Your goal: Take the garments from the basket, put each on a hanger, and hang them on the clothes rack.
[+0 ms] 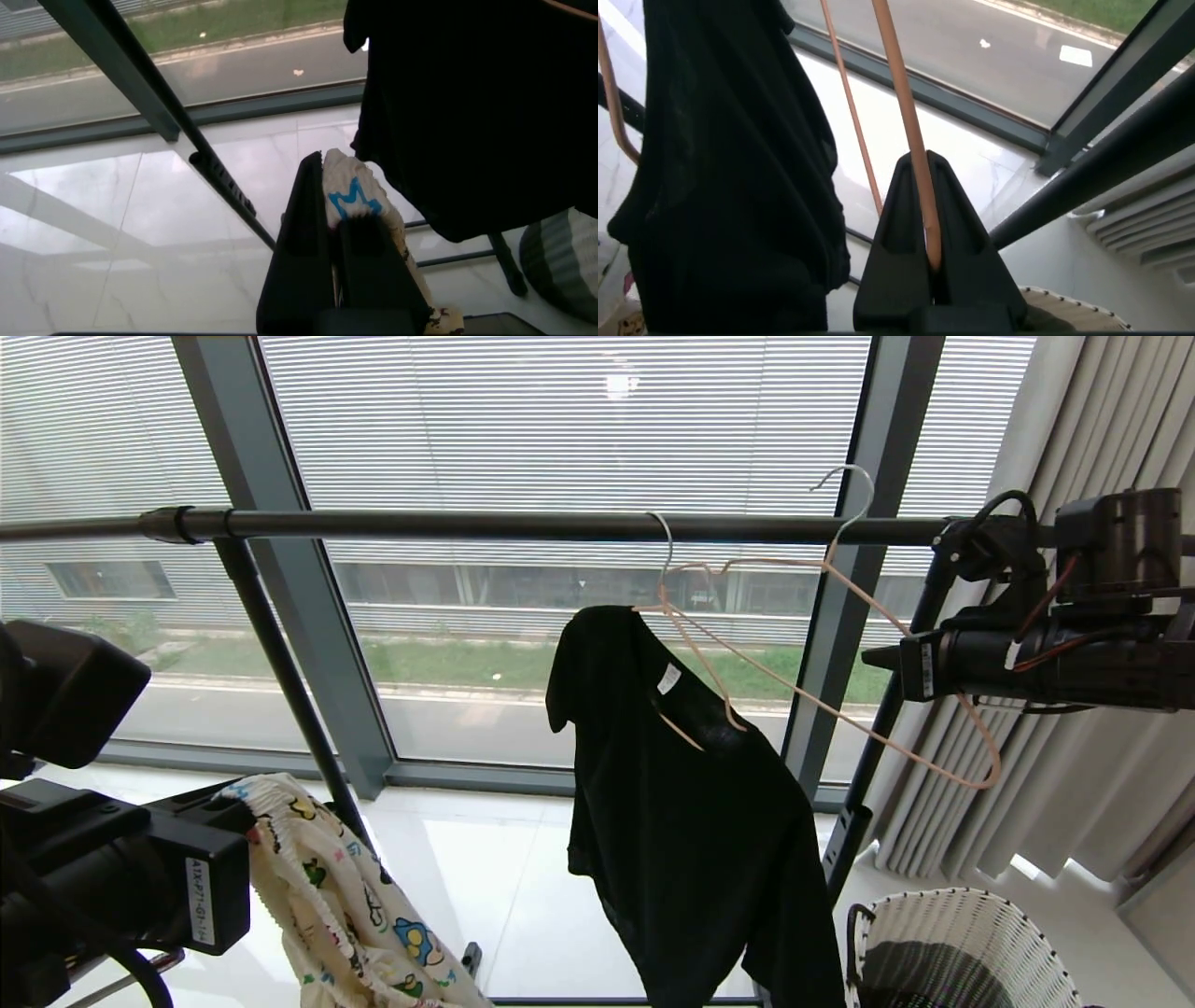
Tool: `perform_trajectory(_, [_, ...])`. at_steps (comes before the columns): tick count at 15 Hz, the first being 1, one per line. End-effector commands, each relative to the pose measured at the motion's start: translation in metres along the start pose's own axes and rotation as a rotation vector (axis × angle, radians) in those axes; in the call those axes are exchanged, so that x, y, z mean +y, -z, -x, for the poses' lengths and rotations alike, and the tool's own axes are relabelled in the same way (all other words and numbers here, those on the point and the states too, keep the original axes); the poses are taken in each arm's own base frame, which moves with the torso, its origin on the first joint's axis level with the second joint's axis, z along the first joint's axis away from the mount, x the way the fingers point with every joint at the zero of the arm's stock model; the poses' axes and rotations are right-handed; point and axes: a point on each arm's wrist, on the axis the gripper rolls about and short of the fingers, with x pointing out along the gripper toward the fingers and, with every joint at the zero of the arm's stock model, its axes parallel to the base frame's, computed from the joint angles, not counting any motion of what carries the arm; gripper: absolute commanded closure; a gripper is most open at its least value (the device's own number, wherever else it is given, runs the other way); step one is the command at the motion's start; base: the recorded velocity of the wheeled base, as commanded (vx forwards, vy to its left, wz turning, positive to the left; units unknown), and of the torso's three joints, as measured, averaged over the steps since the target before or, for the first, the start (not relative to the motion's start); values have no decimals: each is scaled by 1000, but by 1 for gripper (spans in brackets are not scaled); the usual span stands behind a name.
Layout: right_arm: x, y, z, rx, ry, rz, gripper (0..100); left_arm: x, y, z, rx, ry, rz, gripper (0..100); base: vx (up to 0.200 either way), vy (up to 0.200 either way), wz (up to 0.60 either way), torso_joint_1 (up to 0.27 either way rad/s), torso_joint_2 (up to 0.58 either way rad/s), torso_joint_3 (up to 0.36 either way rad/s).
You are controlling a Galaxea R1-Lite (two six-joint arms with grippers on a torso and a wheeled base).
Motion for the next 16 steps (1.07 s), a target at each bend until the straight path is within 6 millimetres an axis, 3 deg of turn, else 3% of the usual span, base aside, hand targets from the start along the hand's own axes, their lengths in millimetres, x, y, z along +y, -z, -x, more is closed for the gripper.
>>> perform_trajectory(1, [3, -2, 17, -26, -1, 7, 100, 0, 0, 0, -3, 0, 0, 100, 0, 0, 0, 0, 0, 0])
perform_trajectory(5, [8, 7, 43, -30, -2, 11, 100, 0, 0, 0, 0, -10, -31, 100, 0, 0, 0, 0, 0, 0])
perform_trajectory(16, [19, 31, 107, -83, 4, 24, 100, 0, 6, -1, 17, -38, -48, 100, -200, 0, 0, 1, 3, 4])
